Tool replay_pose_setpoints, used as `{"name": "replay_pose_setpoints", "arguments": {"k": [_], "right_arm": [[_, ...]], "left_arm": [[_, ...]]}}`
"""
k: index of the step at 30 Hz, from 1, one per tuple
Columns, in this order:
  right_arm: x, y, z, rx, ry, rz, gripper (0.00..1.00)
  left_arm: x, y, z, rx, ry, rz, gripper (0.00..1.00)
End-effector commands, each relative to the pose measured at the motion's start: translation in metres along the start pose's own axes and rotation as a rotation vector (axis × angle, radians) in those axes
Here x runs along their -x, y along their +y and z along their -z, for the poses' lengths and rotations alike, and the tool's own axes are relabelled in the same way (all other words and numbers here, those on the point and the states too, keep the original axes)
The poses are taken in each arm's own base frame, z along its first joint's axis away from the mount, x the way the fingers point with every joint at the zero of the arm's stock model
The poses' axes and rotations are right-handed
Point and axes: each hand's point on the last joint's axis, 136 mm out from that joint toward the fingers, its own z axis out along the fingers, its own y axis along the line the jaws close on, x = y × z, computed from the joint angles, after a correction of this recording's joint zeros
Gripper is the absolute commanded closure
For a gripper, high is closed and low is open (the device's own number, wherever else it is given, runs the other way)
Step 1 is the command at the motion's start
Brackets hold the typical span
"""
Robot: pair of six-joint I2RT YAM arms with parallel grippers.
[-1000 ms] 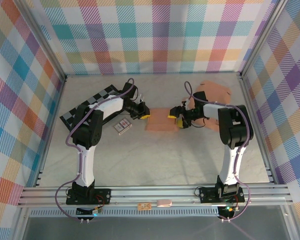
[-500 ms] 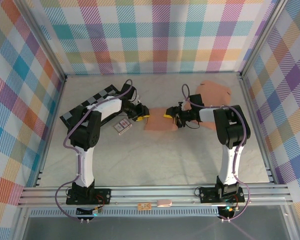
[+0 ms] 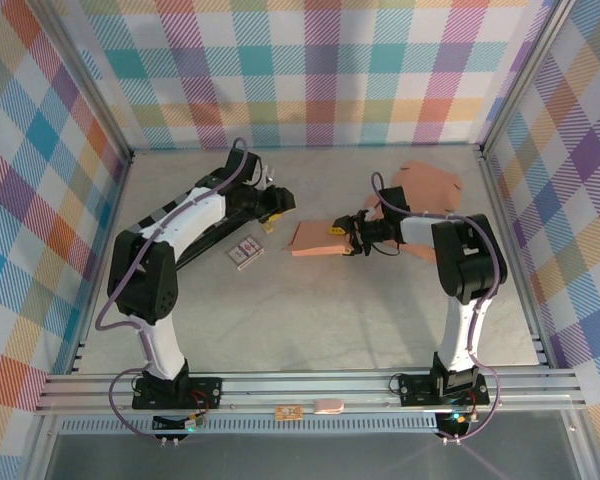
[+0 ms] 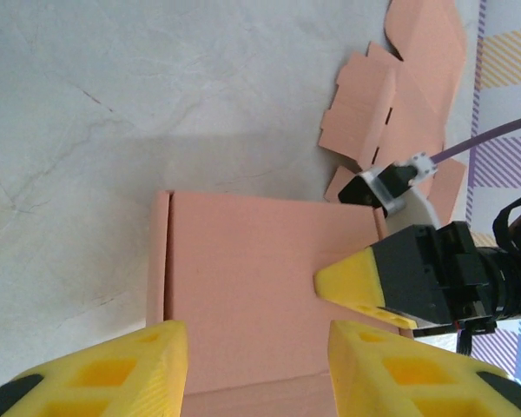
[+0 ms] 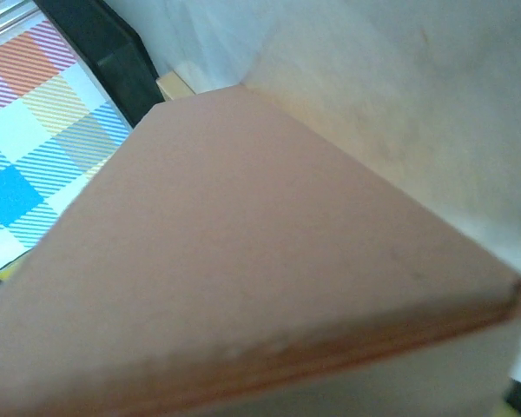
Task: Fold the paper box
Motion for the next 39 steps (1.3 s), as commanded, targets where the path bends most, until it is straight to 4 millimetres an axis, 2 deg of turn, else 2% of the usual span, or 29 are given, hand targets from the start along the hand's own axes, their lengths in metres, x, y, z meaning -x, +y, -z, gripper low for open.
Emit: {"name": "replay_pose_setpoints", "arguments": {"k": [1,3,5,7,9,12,13,14,16,20,22,30,35,39], "right_arm": [[-0.035,-0.044,0.008,-0.144,0.056,-0.330,0.62],[-0.053,-0.053,0.013,-0.174,0.097,-0.396,0.64],[-0.070,-0.061,0.019,-0.194,0.140,-0.459,0.65],[-0.083,-0.068,0.025,-0.203,0.161,-0.499,0.65],[-0.091,-0.072,0.029,-0.209,0.177,-0.540,0.65],[-0.098,-0.072,0.034,-0.235,0.223,-0.581,0.65],[-0.100,-0.072,0.034,-0.243,0.228,-0.577,0.65],[-0.100,-0.071,0.035,-0.242,0.231,-0.580,0.65],[-0.100,-0.071,0.035,-0.243,0.237,-0.596,0.65],[-0.099,-0.070,0.035,-0.259,0.246,-0.597,0.65],[-0.099,-0.072,0.034,-0.260,0.252,-0.607,0.65],[-0.098,-0.079,0.033,-0.274,0.265,-0.622,0.66],[-0.097,-0.080,0.034,-0.268,0.265,-0.624,0.66],[-0.097,-0.083,0.035,-0.268,0.265,-0.633,0.65]], "left_arm": [[-0.004,-0.010,0.022,-0.012,-0.025,-0.085,0.55],[-0.016,-0.031,0.030,-0.069,-0.028,-0.221,0.57],[-0.043,-0.062,0.040,-0.142,-0.031,-0.450,0.57],[-0.088,-0.088,0.047,-0.185,-0.010,-0.752,0.54],[-0.127,-0.096,0.050,-0.179,0.028,-0.986,0.50],[-0.166,-0.100,0.055,-0.182,0.144,-1.176,0.44],[-0.181,-0.103,0.058,-0.228,0.171,-1.262,0.29],[-0.193,-0.106,0.060,-0.263,0.163,-1.348,0.01],[-0.200,-0.106,0.061,-0.249,0.126,-1.472,0.00],[-0.201,-0.077,0.044,-0.099,0.246,-1.592,0.00],[-0.200,-0.073,0.037,-0.084,0.239,-1.637,0.00],[-0.202,-0.069,-0.004,-0.035,0.267,-1.702,0.00],[-0.209,-0.066,-0.022,-0.039,0.294,-1.707,0.00],[-0.203,-0.061,-0.037,0.022,0.281,-1.700,0.00]]}}
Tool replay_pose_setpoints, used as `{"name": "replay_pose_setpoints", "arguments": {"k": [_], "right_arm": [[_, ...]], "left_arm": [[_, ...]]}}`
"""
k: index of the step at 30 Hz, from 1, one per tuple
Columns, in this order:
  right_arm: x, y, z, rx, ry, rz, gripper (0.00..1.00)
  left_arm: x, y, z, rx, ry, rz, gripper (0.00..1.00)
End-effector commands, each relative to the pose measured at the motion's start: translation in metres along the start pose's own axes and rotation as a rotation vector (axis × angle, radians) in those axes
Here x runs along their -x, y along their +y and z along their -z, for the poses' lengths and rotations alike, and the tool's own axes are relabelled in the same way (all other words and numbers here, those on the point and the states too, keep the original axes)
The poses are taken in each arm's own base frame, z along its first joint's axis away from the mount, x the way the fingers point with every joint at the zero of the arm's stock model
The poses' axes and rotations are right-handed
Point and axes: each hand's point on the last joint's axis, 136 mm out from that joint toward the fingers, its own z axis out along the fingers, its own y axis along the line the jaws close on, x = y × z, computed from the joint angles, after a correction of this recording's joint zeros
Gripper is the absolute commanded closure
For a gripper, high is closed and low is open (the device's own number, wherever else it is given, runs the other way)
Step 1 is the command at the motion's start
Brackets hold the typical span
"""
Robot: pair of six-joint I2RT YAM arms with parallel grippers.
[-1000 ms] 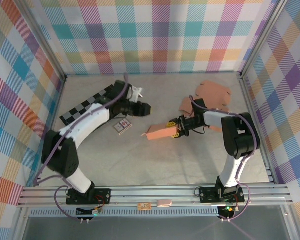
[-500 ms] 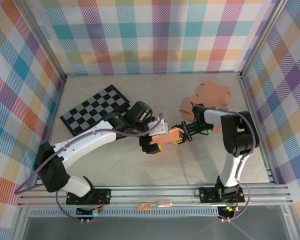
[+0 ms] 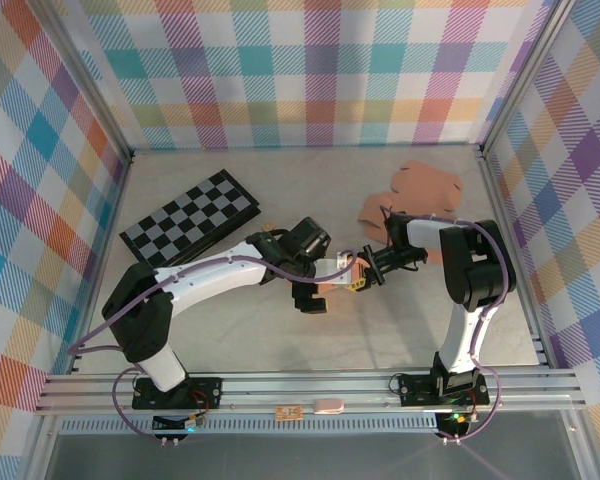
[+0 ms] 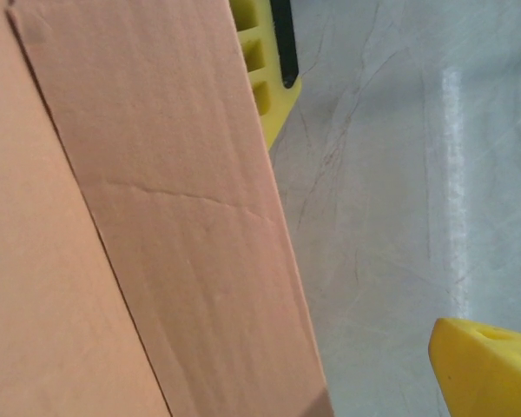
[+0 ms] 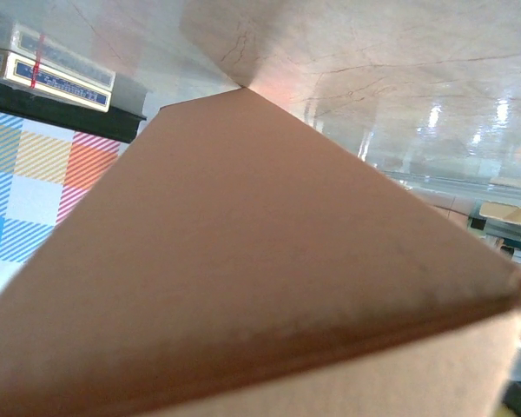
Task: Fold the paper box
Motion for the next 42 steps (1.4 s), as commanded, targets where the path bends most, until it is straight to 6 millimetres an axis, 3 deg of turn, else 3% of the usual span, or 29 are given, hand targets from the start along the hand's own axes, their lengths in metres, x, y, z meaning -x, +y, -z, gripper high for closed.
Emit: {"name": "replay_pose_setpoints", "arguments": {"k": [1,8,17,24,30,35,39,42], "right_arm": [[0.014,-0.016,-0.001,-0.046,-0.039,-0.072,0.63],[0.018,-0.013,0.015,-0.014,-0.083,-0.061,0.42],[0.012,-0.007,0.038,0.008,-0.151,-0.022,0.32],[-0.015,0.011,0.091,0.055,-0.359,0.142,0.28],[-0.037,0.012,0.131,0.011,-0.601,0.348,0.31],[-0.046,0.006,0.158,-0.112,-0.862,0.658,0.49],[-0.052,-0.006,0.170,-0.235,-1.016,0.873,0.57],[-0.059,-0.004,0.166,-0.297,-1.028,1.032,0.61]], "left_arm": [[0.007,0.011,-0.009,0.054,0.004,-0.014,0.00],[-0.001,0.011,-0.018,0.049,0.033,0.005,0.05],[0.003,0.012,-0.023,0.033,0.023,0.029,0.12],[0.010,0.017,-0.022,0.034,-0.001,0.071,0.13],[0.015,0.019,-0.015,0.021,-0.038,0.131,0.14],[0.020,0.020,-0.009,-0.006,-0.062,0.163,0.14],[0.023,0.021,-0.006,-0.029,-0.073,0.179,0.14],[0.024,0.021,-0.007,-0.038,-0.070,0.179,0.15]]}}
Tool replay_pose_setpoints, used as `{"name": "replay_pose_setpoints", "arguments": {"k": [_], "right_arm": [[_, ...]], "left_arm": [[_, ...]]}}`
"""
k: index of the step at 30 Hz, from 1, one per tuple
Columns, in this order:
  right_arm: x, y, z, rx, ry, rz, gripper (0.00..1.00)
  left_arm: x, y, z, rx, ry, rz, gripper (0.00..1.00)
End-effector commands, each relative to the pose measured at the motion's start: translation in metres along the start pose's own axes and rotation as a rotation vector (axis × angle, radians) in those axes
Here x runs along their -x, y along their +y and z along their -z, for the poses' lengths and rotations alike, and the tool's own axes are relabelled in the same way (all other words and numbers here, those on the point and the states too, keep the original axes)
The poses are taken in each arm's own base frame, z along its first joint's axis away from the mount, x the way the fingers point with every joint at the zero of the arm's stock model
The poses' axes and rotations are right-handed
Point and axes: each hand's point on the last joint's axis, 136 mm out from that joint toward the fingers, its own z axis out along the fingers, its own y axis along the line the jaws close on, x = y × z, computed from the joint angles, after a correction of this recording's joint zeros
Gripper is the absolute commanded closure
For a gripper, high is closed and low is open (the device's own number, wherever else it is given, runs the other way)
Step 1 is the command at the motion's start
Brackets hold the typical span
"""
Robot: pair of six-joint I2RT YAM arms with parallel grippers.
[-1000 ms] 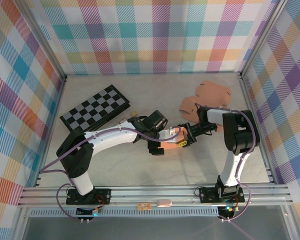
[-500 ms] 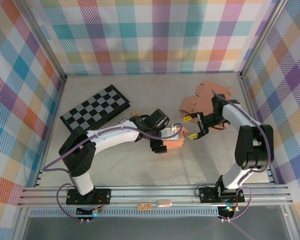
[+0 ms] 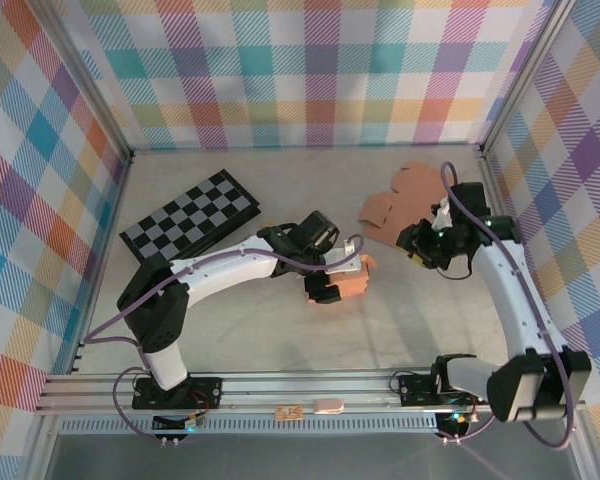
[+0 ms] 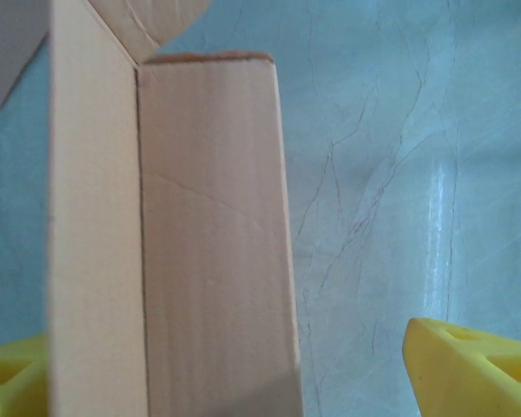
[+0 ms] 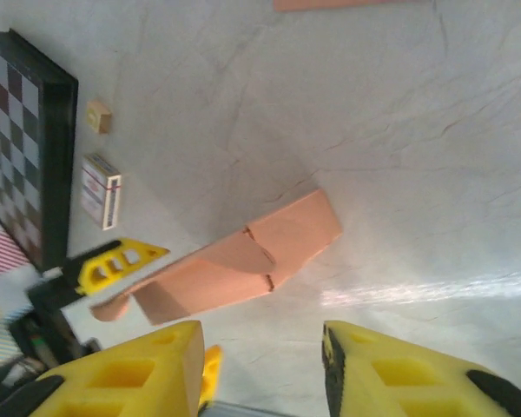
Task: Fold the paper box
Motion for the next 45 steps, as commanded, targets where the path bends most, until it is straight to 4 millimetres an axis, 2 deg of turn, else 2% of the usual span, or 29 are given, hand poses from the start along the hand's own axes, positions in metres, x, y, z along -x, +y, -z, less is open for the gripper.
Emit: {"name": "replay_pose_setpoints", "arguments": {"k": [1,6,12,21,30,33,45], "right_arm": [[0.002,-0.006,-0.004,-0.063,-0.033,0.267,0.61],[-0.008,0.008,-0.017,-0.091,0.029,0.475,0.57],[-0.016,0.002,-0.033,-0.147,0.151,0.553,0.53],[-0.023,0.016,-0.051,-0.078,0.196,0.670,0.52],[-0.024,0.021,-0.068,-0.138,0.247,0.743,0.56],[-0.023,0.023,-0.071,-0.144,0.250,0.762,0.62],[-0.029,0.018,-0.072,-0.193,0.269,0.798,0.71]], "left_arm": [[0.005,-0.001,0.003,-0.041,-0.010,0.023,0.15],[0.009,0.001,0.003,-0.043,-0.012,0.033,0.16],[0.009,-0.003,0.000,-0.081,0.011,0.063,0.24],[0.004,-0.006,-0.003,-0.094,0.008,0.122,0.27],[0.000,-0.007,-0.004,-0.093,0.010,0.136,0.27],[-0.001,-0.006,-0.005,-0.088,0.010,0.142,0.27],[0.001,-0.002,-0.004,-0.078,0.006,0.145,0.27]]}}
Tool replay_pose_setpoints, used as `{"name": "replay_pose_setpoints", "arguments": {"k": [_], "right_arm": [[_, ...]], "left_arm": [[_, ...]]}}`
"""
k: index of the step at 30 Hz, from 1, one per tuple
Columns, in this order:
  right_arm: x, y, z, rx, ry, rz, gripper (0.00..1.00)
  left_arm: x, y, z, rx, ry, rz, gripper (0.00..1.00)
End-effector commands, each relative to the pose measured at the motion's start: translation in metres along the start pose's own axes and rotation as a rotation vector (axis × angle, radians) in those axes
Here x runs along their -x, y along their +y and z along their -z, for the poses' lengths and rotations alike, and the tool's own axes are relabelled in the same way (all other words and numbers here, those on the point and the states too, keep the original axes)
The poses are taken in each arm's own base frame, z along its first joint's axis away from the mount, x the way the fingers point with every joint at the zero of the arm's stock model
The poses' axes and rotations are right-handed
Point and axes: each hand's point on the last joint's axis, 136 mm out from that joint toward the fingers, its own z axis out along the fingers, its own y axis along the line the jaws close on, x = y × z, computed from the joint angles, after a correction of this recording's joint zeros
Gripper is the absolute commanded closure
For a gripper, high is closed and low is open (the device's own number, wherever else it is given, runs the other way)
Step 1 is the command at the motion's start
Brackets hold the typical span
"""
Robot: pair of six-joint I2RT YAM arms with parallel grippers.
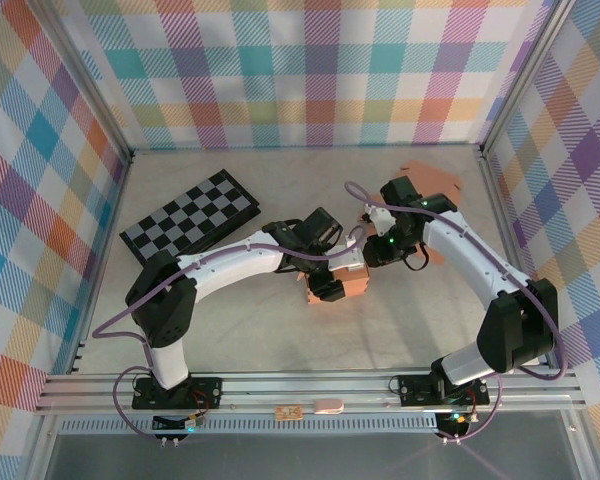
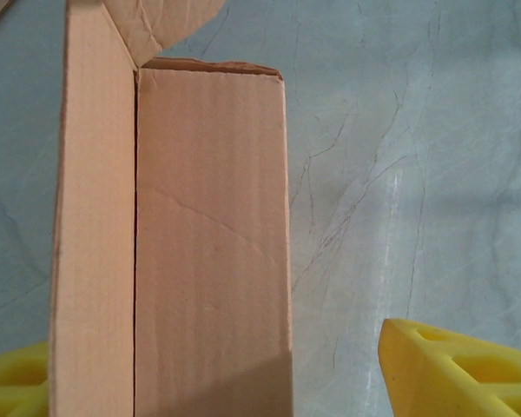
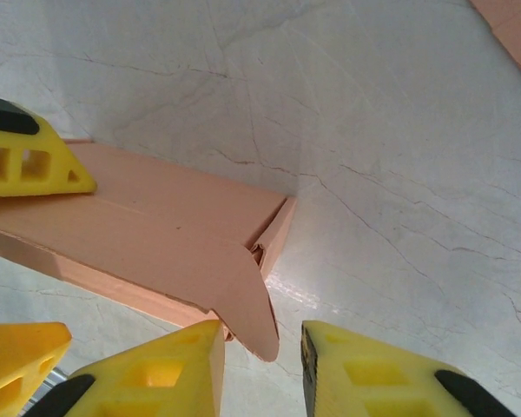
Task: Fold the paper box
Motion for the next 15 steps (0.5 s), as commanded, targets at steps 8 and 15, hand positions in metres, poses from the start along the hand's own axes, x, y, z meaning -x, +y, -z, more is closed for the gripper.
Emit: {"name": "replay_pose_setpoints", "arguments": {"k": [8,15], "right_arm": [[-0.0054,0.0053,-0.0038,-0.011,0.031,0.028,0.77],[-0.0059,0.0051,-0.0046,-0.027,0.035,0.023,0.83]], "left_arm": [[-0.0014,0.0055,0.0014,0.000,-0.008,0.025,0.27],[-0.0015,0.0066,0.0013,0.005,-0.006,0.025,0.27]]}}
